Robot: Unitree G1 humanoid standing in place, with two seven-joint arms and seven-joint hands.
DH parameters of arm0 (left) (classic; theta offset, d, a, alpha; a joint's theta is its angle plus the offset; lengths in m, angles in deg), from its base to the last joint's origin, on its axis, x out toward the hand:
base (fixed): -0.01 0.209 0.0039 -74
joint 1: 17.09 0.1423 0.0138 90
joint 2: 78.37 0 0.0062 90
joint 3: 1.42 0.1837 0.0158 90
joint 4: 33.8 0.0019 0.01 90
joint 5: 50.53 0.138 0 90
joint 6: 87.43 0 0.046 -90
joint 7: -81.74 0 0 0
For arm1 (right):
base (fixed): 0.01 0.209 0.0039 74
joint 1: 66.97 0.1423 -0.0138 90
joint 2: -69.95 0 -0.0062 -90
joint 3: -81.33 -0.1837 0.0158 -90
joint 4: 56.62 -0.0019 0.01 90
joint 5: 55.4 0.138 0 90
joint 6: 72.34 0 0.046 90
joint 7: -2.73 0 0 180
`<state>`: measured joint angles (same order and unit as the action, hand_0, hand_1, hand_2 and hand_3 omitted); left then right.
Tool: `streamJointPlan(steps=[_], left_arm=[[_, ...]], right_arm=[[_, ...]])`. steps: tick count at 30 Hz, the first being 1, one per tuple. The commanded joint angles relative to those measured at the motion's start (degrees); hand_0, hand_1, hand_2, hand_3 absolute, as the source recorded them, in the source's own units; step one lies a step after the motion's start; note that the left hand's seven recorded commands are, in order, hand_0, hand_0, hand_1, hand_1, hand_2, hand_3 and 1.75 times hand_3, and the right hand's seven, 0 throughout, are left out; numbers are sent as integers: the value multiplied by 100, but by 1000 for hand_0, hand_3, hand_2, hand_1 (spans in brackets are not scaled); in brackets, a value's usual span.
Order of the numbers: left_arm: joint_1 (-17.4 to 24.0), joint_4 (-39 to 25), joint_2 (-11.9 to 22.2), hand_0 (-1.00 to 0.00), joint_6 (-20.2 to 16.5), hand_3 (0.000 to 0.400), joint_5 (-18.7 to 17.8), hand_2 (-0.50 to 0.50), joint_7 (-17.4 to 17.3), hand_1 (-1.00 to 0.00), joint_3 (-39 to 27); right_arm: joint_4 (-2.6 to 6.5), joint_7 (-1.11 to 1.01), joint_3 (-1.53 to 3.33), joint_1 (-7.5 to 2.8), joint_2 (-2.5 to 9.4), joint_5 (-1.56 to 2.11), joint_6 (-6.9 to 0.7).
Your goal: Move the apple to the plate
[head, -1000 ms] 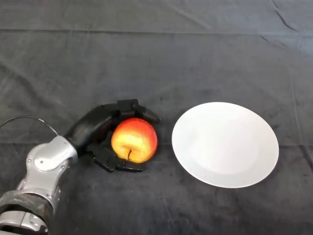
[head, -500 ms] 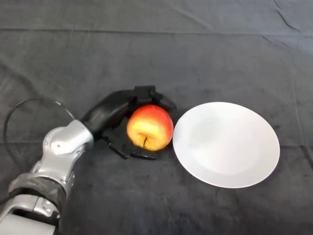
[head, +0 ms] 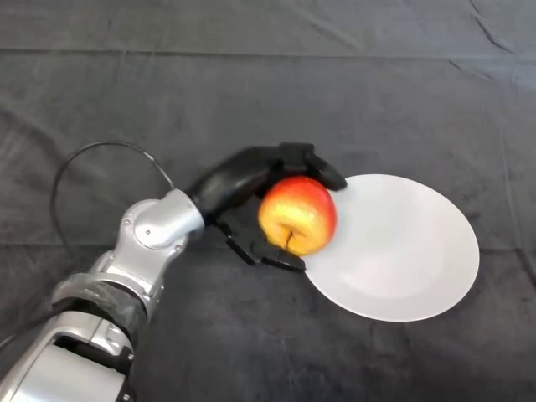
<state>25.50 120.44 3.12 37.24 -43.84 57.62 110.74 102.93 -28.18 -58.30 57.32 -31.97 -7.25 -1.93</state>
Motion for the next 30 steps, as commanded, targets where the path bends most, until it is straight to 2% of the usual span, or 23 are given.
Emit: streamJointPlan(steps=[1, 14, 15, 16, 17, 19, 20, 22, 23, 25, 26, 28, 30], left_arm=[[-521, 130, -47, -1000, -101, 400, 125, -153, 68, -694, 187], [-605, 140, -110, -1000, -335, 400, 287, -178, 204, -643, 882], [-608, 142, -109, -929, -361, 372, 299, -153, 213, -624, 939], [-611, 143, -107, -812, -385, 325, 309, -100, 220, -612, 988], [-614, 143, -104, -612, -407, 245, 317, -8, 226, -596, 1031], [-619, 143, -97, -333, -447, 232, 331, 124, 238, -580, 1107], [-620, 142, -93, -106, -465, 223, 336, 225, 243, -557, 1141], [-625, 140, -83, 0, -505, 207, 347, 259, 257, -518, 1213], [-625, 139, -78, 0, -521, 201, 351, 251, 263, -502, 1242], [-623, 135, -62, 0, -555, 147, 359, 184, 281, -369, 1307], [-620, 134, -54, 0, -569, 141, 362, 176, 289, -353, 1333], [-614, 132, -40, 0, -594, 85, 367, 106, 306, -212, 1377], [-609, 130, -25, 0, -623, 63, 370, 78, 325, -157, 1420]], right_arm=[[-10, 23, -86, 5, -95, 3, 10], [-5, 20, -87, 7, -97, 3, 11], [-4, 20, -87, 7, -97, 3, 11], [-4, 20, -87, 7, -97, 3, 11], [-3, 19, -87, 8, -97, 3, 11], [-3, 19, -87, 8, -98, 3, 11], [-2, 19, -87, 8, -98, 3, 11], [-1, 18, -87, 8, -98, 3, 11], [-1, 18, -87, 8, -98, 3, 11], [0, 18, -88, 9, -99, 3, 11], [0, 18, -88, 9, -99, 3, 11], [1, 17, -88, 9, -99, 3, 11], [1, 17, -88, 9, -99, 3, 11]])
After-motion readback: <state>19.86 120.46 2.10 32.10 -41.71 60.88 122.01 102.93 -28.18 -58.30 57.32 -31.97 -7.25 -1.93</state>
